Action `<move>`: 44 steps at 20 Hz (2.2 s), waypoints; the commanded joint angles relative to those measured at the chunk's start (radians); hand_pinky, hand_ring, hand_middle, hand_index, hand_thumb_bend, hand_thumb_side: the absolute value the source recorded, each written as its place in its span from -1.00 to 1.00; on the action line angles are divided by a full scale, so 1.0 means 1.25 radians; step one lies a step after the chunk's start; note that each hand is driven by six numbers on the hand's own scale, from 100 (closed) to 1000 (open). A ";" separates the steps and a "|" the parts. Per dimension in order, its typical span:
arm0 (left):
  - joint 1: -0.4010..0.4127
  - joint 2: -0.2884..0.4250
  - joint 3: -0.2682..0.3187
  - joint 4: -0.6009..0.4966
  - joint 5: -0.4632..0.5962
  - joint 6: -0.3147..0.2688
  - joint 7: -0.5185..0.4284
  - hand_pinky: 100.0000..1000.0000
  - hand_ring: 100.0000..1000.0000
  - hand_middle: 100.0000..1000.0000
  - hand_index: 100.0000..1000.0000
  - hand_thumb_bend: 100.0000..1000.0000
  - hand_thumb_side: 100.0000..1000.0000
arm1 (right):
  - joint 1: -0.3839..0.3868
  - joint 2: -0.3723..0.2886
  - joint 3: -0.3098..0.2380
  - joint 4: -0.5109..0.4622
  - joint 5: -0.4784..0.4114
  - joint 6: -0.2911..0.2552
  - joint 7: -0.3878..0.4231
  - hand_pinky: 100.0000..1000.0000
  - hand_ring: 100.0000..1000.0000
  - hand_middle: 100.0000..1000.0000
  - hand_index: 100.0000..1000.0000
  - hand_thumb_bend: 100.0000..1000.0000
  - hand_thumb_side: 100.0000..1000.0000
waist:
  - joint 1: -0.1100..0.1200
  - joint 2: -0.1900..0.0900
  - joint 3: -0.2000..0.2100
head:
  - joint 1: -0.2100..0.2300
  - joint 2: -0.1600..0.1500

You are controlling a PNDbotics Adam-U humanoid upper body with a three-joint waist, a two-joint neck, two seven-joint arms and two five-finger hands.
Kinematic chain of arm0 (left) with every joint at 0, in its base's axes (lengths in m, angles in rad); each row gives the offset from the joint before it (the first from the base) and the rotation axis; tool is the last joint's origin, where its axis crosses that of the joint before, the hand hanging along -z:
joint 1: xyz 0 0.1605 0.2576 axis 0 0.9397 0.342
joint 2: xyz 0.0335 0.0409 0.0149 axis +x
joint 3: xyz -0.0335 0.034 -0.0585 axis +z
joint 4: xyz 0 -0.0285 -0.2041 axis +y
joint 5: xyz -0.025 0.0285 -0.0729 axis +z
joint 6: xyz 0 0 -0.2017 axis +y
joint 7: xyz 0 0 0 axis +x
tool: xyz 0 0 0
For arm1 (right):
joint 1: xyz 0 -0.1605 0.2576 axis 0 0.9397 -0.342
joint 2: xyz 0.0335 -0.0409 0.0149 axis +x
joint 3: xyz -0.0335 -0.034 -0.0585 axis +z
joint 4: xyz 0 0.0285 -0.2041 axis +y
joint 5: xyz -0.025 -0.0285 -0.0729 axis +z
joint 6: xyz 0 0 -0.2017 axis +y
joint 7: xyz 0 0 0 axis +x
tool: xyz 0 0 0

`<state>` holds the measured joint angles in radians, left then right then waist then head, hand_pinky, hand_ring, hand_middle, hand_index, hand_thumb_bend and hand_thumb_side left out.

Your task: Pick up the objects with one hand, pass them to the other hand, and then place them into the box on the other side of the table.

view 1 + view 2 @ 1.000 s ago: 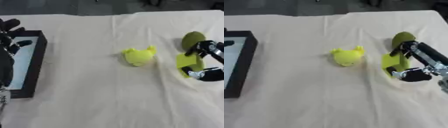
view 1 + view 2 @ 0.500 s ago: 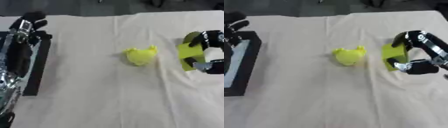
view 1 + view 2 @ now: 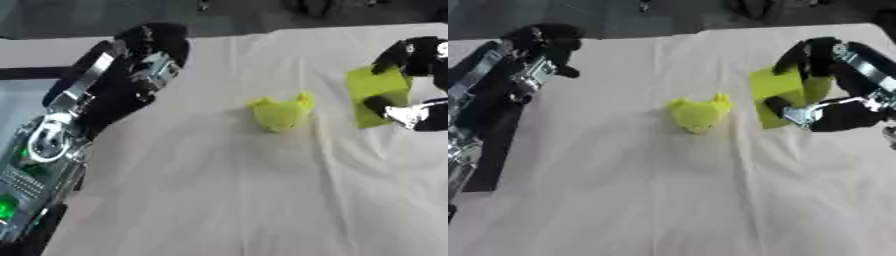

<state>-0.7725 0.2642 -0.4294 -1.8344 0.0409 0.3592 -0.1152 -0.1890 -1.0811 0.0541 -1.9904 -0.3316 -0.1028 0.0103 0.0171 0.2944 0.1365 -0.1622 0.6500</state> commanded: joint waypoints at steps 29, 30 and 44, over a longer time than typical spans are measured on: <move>-0.042 -0.162 -0.111 0.020 -0.057 0.104 -0.095 0.74 0.99 0.72 0.82 -0.60 -0.38 | -0.118 -0.044 0.066 -0.008 -0.155 -0.091 0.006 -0.16 -0.71 -0.39 0.02 -1.00 -1.00 | 0.003 -0.037 -0.001 | 0.009 0.013; -0.043 -0.164 -0.113 0.020 -0.056 0.108 -0.095 0.74 0.99 0.72 0.81 -0.59 -0.38 | -0.119 -0.045 0.071 -0.008 -0.154 -0.094 0.005 -0.16 -0.71 -0.39 0.02 -1.00 -1.00 | 0.003 -0.037 -0.001 | 0.008 0.014; -0.051 -0.195 -0.122 0.010 -0.025 0.131 -0.072 0.73 1.00 0.70 0.75 -0.34 -0.14 | -0.123 -0.050 0.123 -0.008 -0.169 -0.127 -0.016 -0.16 -0.75 -0.41 0.00 -1.00 -1.00 | 0.000 -0.038 0.006 | 0.000 0.033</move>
<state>-0.8185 0.0339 -0.5809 -1.8035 0.0049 0.5240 -0.2107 -0.3343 -1.1043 0.2143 -1.9904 -0.5306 -0.2541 -0.0078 0.0171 0.2843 0.1443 -0.1600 0.6923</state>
